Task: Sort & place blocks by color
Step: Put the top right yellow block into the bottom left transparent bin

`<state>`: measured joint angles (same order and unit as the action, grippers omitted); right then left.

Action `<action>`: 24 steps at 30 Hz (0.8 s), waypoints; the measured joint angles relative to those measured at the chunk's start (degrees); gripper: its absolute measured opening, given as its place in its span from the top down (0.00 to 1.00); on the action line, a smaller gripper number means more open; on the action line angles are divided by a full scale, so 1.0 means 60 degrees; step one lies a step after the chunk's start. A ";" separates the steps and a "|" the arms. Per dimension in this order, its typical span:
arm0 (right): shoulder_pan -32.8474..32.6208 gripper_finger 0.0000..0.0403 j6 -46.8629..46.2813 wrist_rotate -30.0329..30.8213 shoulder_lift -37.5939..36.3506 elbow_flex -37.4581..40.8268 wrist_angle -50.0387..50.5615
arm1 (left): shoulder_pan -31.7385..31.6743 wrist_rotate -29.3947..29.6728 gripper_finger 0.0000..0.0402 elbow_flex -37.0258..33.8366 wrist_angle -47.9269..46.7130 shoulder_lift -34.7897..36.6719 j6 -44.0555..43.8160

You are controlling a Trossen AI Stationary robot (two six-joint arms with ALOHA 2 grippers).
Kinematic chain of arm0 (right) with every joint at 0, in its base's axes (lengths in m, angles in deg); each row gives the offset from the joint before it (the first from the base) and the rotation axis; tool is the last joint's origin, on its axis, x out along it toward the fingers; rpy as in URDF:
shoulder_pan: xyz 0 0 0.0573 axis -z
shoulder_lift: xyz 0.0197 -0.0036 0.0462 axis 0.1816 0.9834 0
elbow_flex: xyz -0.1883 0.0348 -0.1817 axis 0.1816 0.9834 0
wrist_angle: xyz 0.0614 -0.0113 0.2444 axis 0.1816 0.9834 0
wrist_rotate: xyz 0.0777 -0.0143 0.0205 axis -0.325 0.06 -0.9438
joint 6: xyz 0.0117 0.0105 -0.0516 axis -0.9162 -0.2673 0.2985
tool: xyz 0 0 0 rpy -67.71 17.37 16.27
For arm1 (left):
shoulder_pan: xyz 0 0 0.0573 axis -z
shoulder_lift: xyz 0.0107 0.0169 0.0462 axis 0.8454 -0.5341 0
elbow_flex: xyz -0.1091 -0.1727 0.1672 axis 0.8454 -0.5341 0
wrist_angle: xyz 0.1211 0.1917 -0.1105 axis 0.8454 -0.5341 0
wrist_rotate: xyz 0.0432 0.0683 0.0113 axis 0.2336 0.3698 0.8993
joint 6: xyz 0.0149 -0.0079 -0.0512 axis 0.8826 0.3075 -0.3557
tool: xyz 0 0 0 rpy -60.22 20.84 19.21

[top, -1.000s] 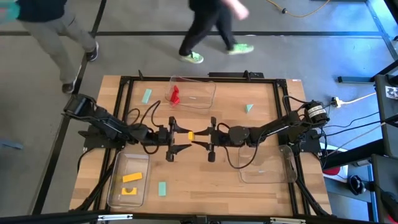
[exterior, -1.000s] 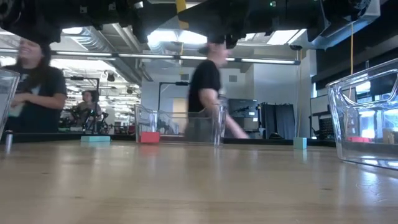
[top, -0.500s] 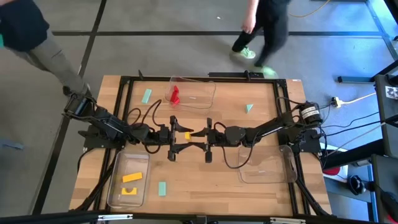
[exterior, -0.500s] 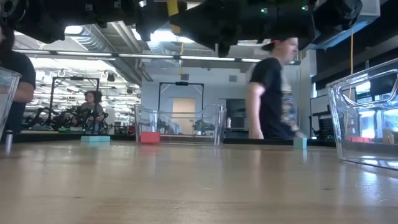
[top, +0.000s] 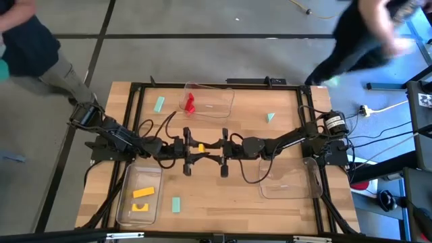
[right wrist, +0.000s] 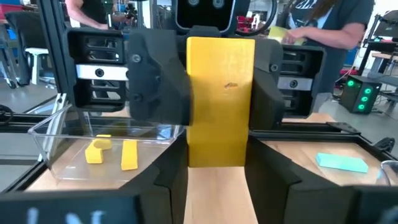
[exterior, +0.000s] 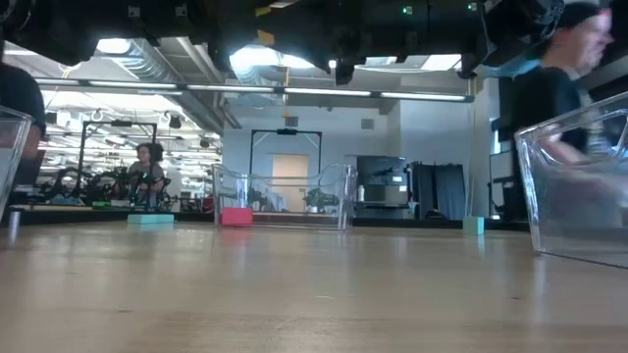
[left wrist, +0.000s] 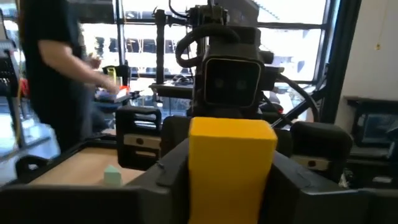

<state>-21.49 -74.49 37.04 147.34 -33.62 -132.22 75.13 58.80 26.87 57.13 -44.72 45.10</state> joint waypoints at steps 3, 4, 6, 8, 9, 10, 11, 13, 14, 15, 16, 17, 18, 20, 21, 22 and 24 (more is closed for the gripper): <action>0.0000 0.69 -0.0076 -0.0015 0.0000 0.0004 0.0010 | 0.0021 0.0031 0.71 0.0000 0.0001 0.0000 0.0089; 0.0000 0.69 -0.0075 -0.0056 0.0000 0.0004 0.0017 | 0.0021 0.0030 0.71 0.0000 0.0001 0.0000 0.0090; 0.0007 0.69 -0.0073 -0.0146 0.0000 0.0004 0.0007 | 0.0021 0.0038 0.71 0.0000 0.0001 0.0000 0.0106; 0.0007 0.67 -0.0035 -0.0140 -0.0001 0.0004 -0.0022 | 0.0021 0.0026 0.71 0.0000 -0.0007 0.0000 0.0106; 0.0007 0.63 -0.0012 -0.0126 0.0000 0.0004 -0.0022 | 0.0021 0.0003 0.71 0.0000 -0.0022 0.0002 0.0108; 0.0007 0.59 0.0021 -0.0060 0.0000 0.0004 -0.0018 | 0.0021 -0.0017 0.71 0.0004 -0.0081 0.0027 0.0111; 0.0000 0.53 0.0040 0.0101 0.0000 0.0004 -0.0007 | 0.0044 -0.0004 0.71 0.0000 -0.0245 0.0103 0.0121; -0.0004 0.43 0.0096 0.0407 -0.0016 0.0000 0.0104 | 0.0098 0.0035 0.71 0.0000 -0.0540 0.0285 0.0159; -0.0004 0.38 0.0176 0.0516 -0.0018 0.0000 0.0181 | 0.0115 0.0066 0.71 0.0000 -0.0760 0.0411 0.0204; -0.0004 0.34 0.0224 0.0554 -0.0020 0.0000 0.0292 | 0.0142 0.0087 0.71 0.0000 -0.1056 0.0583 0.0208; 0.0000 0.30 0.0230 0.0584 -0.0022 0.0000 0.0401 | 0.0173 0.0146 0.71 0.0000 -0.1388 0.0792 0.0208; 0.0005 0.27 0.0236 0.0634 -0.0022 0.0004 0.0494 | 0.0220 0.0203 0.71 0.0000 -0.1683 0.1003 0.0209; 0.0008 0.25 0.0241 0.0668 -0.0020 0.0004 0.0590 | 0.0262 0.0243 0.71 0.0000 -0.1924 0.1208 0.0222; 0.0011 0.22 0.0235 0.0688 -0.0025 0.0004 0.0900 | 0.0373 0.0323 0.71 0.0000 -0.2507 0.1628 0.0247; 0.0011 0.22 0.0222 0.0688 -0.0060 0.0004 0.1167 | 0.0456 0.0350 0.71 0.0000 -0.2784 0.1819 0.0332; 0.0011 0.22 0.0217 0.0688 -0.0085 0.0011 0.1370 | 0.0554 0.0462 0.71 0.0000 -0.3014 0.2000 0.0434; 0.0007 0.21 0.0219 0.0784 -0.0172 0.0012 0.1663 | 0.0797 0.0934 0.71 -0.0013 -0.3518 0.2353 0.0595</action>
<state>-21.45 -73.18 41.75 146.31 -33.54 -122.24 79.91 64.41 26.79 36.02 -30.60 48.67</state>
